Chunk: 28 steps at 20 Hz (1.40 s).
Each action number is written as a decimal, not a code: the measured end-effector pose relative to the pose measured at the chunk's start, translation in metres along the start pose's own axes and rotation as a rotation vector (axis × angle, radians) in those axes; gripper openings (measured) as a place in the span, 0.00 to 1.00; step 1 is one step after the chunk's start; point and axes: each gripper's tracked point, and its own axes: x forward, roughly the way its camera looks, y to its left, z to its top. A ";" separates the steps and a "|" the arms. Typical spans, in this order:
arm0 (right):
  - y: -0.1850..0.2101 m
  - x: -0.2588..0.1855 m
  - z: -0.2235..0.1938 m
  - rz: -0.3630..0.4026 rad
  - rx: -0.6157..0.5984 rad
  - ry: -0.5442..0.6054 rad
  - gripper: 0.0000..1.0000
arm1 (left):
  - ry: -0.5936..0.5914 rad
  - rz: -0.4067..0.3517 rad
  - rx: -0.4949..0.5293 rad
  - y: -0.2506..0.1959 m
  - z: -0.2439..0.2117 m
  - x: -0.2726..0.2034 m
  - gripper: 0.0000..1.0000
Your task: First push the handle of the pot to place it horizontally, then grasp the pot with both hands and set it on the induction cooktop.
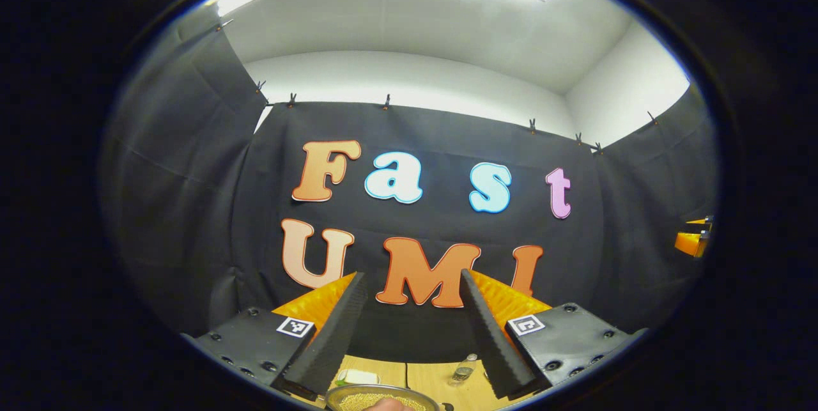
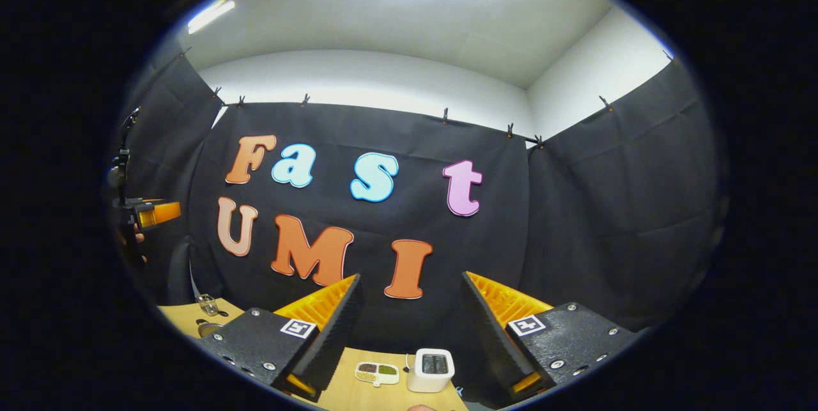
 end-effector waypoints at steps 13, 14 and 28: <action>-0.009 0.017 0.058 -0.007 -0.075 -0.068 0.97 | -0.151 0.071 -0.017 0.048 0.105 -0.008 0.95; -0.010 0.017 0.056 -0.009 -0.071 -0.060 0.97 | -0.157 0.073 -0.017 0.049 0.104 -0.007 0.94; -0.008 0.027 0.046 -0.006 -0.012 -0.049 0.95 | -0.156 0.015 -0.054 0.041 0.096 0.006 0.97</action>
